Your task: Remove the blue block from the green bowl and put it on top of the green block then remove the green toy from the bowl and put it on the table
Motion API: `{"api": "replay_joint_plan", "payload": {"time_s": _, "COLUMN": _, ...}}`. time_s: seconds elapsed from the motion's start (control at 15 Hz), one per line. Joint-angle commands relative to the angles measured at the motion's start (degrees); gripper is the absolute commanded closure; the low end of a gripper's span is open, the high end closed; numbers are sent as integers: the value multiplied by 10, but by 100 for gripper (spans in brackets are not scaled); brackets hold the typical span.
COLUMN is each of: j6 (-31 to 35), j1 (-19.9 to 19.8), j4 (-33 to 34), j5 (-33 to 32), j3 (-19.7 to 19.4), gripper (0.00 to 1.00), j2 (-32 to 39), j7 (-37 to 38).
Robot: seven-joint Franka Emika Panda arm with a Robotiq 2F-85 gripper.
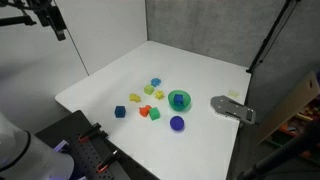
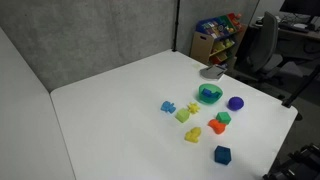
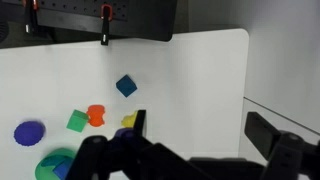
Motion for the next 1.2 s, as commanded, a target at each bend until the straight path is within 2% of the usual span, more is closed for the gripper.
{"api": "replay_joint_plan", "payload": {"time_s": 0.0, "j6": -6, "j1": -19, "j4": 2, "j5": 9, "j3": 11, "gripper": 0, "j2": -1, "j7": -11}}
{"api": "replay_joint_plan", "payload": {"time_s": 0.2, "j6": -6, "j1": -19, "j4": 2, "j5": 9, "j3": 11, "gripper": 0, "j2": -1, "j7": -11}}
{"api": "replay_joint_plan", "payload": {"time_s": 0.47, "j6": 15, "j1": -41, "j4": 18, "j5": -14, "j3": 25, "gripper": 0, "j2": 34, "j7": -9}}
{"api": "replay_joint_plan", "payload": {"time_s": 0.8, "j6": 74, "j1": -65, "j4": 37, "j5": -46, "j3": 35, "gripper": 0, "j2": 110, "j7": -8}}
{"api": "replay_joint_plan", "payload": {"time_s": 1.13, "j6": 151, "j1": -73, "j4": 52, "j5": -95, "j3": 22, "gripper": 0, "j2": 191, "j7": -33}}
